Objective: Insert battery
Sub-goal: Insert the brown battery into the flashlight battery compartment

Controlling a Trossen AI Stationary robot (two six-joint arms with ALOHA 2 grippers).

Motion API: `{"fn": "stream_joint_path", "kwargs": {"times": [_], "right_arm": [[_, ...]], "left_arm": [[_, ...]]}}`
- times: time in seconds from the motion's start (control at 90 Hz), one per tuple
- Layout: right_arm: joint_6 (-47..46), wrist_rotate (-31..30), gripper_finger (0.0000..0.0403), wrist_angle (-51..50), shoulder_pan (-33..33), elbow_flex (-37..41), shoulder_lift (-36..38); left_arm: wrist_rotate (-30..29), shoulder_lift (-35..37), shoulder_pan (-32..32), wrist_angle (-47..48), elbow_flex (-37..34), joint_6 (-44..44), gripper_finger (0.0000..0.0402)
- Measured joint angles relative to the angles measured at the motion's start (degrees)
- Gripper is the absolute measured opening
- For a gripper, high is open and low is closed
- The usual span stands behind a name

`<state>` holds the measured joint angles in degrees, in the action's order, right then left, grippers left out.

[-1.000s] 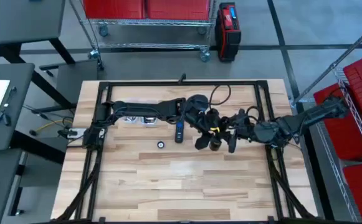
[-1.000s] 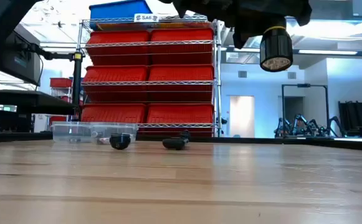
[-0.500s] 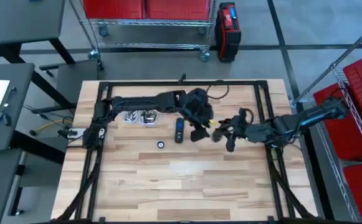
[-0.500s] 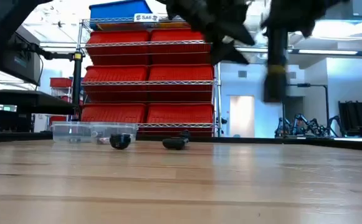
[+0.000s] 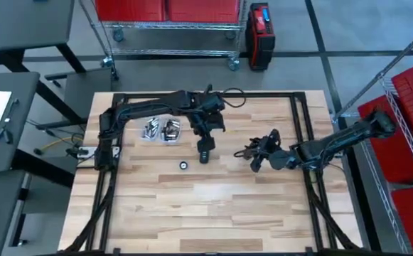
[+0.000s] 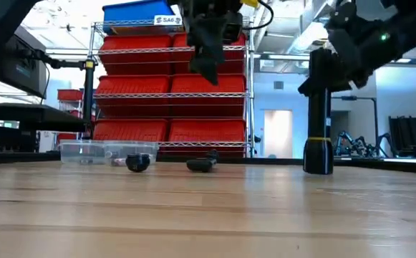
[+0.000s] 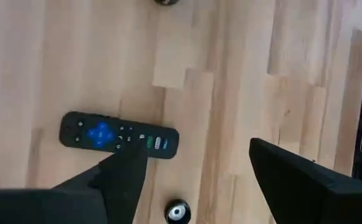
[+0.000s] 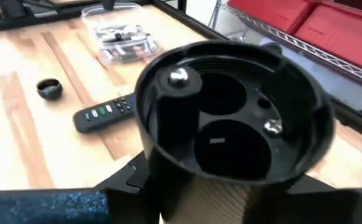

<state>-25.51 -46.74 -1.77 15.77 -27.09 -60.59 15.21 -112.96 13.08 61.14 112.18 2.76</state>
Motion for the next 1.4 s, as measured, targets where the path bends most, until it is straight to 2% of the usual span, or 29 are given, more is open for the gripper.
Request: {"fn": "stream_joint_path", "kwargs": {"times": [0.311, 0.489, 0.611, 1.078, 1.233, 1.4], "right_arm": [[0.72, 1.51, 0.0141, 0.21, -0.96, 0.02, -0.4], [0.47, 2.56, 0.0258, 0.71, -0.98, -0.73, -0.12], [0.49, 3.16, 0.0298, 0.14, -1.31, -3.3, 0.86], [15.97, 3.08, 0.0301, -1.2, -1.68, -19.57, 6.07], [20.57, 3.04, 0.0301, -1.37, -1.66, -24.98, 6.87], [22.84, 3.08, 0.0301, -1.23, -0.78, -30.03, 7.91]], "left_arm": [[-0.51, 0.26, -0.24, -0.42, -0.04, 2.47, 0.0258], [-0.54, 0.26, -0.26, -0.48, -0.04, 2.47, 0.0258], [-0.56, 0.27, -0.26, -0.5, -0.04, 2.45, 0.0258], [-1.25, 1.06, -0.26, -0.7, -0.07, 0.32, 0.0258], [-6.46, 3.63, 0.22, 0.41, -0.07, -0.46, 0.0258], [-19.77, 9.22, 2.62, 7.79, -0.04, 0.67, 0.0258]]}}
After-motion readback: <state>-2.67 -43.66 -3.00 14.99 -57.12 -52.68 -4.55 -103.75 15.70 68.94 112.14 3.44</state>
